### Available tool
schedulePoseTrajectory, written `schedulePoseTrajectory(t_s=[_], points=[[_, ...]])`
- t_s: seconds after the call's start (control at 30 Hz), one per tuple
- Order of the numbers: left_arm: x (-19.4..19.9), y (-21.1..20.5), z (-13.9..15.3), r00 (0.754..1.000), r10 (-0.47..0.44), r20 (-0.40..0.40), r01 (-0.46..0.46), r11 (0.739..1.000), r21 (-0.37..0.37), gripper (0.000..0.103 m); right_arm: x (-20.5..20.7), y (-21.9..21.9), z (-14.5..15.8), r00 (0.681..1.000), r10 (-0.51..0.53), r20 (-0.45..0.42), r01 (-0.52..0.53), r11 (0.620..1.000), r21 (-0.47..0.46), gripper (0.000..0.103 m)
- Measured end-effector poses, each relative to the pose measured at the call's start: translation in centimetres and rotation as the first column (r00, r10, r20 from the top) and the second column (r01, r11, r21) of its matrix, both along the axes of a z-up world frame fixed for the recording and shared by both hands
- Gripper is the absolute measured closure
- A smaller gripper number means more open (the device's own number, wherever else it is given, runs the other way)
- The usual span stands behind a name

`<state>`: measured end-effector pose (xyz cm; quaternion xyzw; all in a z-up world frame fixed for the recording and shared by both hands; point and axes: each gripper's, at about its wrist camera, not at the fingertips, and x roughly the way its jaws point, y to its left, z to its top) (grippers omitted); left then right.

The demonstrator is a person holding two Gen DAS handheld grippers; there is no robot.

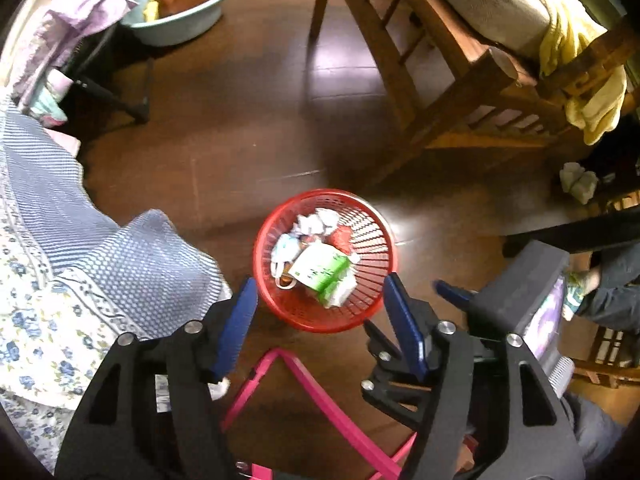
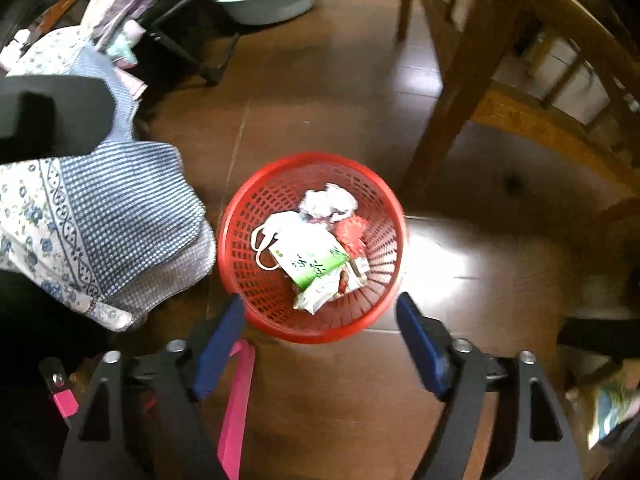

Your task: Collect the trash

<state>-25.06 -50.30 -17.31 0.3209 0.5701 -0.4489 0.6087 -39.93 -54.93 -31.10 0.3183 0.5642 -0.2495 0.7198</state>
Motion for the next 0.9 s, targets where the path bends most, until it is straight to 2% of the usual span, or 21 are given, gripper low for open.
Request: schedulePoseTrajectory(t_s=[0.2, 0.4, 0.6, 0.9], points=[[-0.3, 0.5, 1.0, 0.998, -0.015, 0.063, 0.017, 1.0, -0.023, 0.032, -0.9, -0.3, 1.0, 0.997, -0.07, -0.022, 0.07, 0.997, 0.016, 0.019], [-0.8, 1.1, 2.1, 0.994, -0.031, 0.102, 0.036, 0.998, -0.051, 0.032, -1.5, -0.4, 2.1, 0.991, -0.131, -0.029, 0.132, 0.991, 0.01, 0.018], [-0.5, 1.8, 2.6, 0.996, -0.012, 0.09, 0.018, 0.998, -0.062, 0.03, -1.7, -0.6, 3.1, 0.986, -0.163, -0.034, 0.163, 0.987, 0.001, 0.017], [-0.5, 2.7, 3.2, 0.995, -0.01, 0.1, 0.019, 0.996, -0.087, 0.028, -1.3, -0.3, 3.9, 0.989, -0.148, -0.026, 0.148, 0.989, -0.014, 0.017]])
